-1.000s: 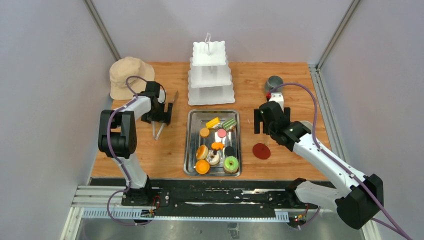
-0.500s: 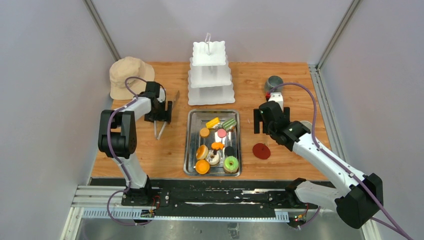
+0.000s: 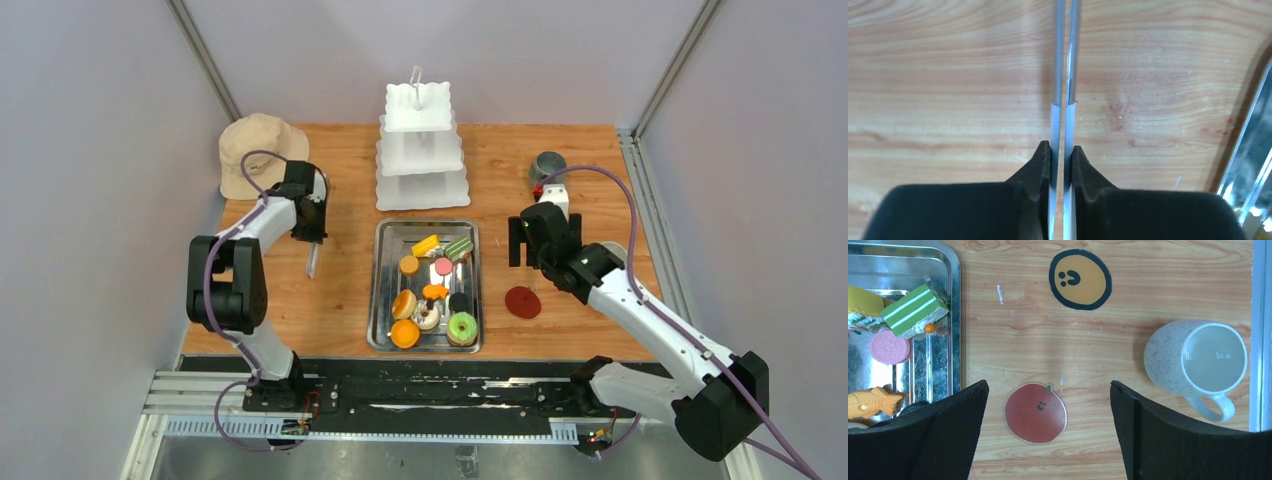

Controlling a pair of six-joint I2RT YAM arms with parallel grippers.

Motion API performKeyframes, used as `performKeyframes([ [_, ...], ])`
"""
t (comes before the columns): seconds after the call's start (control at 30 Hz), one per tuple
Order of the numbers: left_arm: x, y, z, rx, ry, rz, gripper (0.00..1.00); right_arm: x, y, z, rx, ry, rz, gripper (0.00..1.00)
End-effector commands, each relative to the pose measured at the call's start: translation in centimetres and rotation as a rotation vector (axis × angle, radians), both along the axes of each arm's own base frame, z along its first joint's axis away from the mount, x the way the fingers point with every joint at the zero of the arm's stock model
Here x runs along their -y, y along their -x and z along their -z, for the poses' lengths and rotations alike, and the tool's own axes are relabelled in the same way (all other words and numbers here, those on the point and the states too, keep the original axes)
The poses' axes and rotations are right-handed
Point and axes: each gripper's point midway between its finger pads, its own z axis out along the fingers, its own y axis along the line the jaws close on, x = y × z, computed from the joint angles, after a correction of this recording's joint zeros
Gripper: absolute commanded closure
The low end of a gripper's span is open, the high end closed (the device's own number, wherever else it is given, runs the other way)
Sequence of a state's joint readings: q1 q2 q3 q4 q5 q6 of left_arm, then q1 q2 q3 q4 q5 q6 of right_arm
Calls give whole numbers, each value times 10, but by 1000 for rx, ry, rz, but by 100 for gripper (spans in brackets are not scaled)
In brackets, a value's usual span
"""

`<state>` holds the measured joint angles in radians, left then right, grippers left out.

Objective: Serve the afternoon tea

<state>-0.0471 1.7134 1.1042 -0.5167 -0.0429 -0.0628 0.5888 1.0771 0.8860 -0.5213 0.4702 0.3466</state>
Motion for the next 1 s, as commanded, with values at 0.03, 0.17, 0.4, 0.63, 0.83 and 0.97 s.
performKeyframes([
  [0.03,5,-5,-54,136,38,3,100,3,2,-6,20,2,2,10],
  [0.17,15,6,-83,179,94,27,98,4,3,-7,23,0,4,10],
  [0.4,56,50,-118,163,150,120,91,4,4,-9,26,-4,5,10],
  [0.63,97,117,-126,64,144,295,82,9,4,-16,35,21,15,10],
  [0.83,120,133,-115,-1,130,501,77,10,2,-20,44,30,13,10],
  [0.97,131,136,-111,-49,44,616,58,11,3,-20,38,31,15,10],
])
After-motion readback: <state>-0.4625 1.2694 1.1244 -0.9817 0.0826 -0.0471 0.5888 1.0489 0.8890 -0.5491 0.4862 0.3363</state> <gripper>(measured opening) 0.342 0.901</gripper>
